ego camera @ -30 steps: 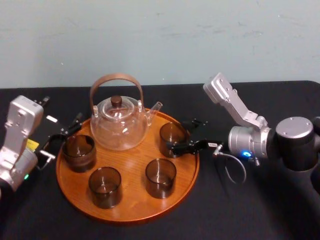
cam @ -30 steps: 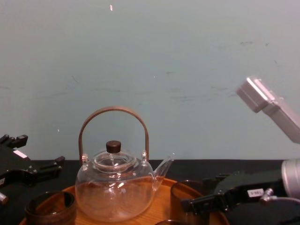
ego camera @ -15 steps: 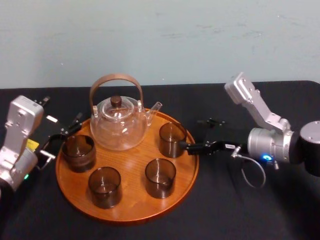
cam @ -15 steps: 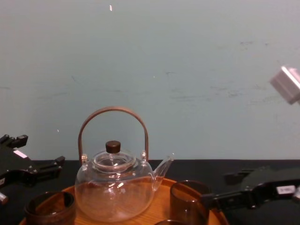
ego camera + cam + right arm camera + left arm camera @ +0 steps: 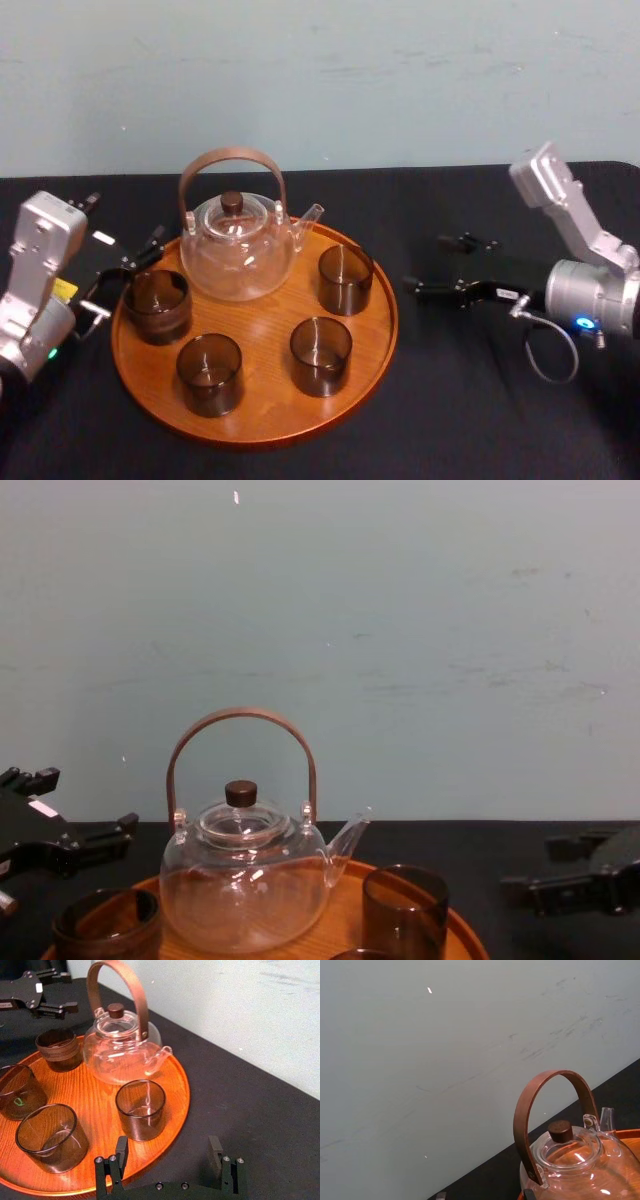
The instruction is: Pick up the glass from the table and place it on the tray.
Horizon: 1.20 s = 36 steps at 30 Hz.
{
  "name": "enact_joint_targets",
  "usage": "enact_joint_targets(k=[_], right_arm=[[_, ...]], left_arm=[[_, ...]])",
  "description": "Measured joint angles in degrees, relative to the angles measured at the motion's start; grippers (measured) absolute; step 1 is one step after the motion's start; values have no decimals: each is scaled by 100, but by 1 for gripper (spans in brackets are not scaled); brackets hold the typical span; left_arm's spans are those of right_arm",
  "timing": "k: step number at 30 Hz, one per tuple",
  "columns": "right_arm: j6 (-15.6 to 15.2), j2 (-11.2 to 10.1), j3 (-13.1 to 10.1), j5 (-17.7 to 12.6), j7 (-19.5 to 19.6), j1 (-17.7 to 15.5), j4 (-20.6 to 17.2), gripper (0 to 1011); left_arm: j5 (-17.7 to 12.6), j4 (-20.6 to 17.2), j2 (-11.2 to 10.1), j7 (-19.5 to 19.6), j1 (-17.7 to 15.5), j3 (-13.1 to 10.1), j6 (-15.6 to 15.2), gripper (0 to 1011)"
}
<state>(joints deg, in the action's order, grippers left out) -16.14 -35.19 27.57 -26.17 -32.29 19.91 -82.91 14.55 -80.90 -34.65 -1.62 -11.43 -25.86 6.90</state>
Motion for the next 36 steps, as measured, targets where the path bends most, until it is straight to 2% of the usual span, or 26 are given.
enact_joint_targets(k=[5, 10, 17, 23, 30, 36], right_arm=[[150, -95, -209, -128, 149, -200, -116, 1002], [351, -59, -394, -169, 434, -399, -203, 1002], [649, 217, -729, -170, 995, -728, -281, 1002], [921, 435, -915, -63, 1306, -922, -286, 1002], [1093, 633, -1055, 49, 1496, -1045, -206, 1002], [1110, 719, -1113, 123, 1566, -1078, -161, 1002]], left_arm=[[0, 0, 0, 0, 0, 0, 0, 1001], [0, 0, 0, 0, 0, 0, 0, 1001], [0, 0, 0, 0, 0, 0, 0, 1001], [0, 0, 0, 0, 0, 0, 0, 1001], [0, 0, 0, 0, 0, 0, 0, 1001], [0, 0, 0, 0, 0, 0, 0, 1001]])
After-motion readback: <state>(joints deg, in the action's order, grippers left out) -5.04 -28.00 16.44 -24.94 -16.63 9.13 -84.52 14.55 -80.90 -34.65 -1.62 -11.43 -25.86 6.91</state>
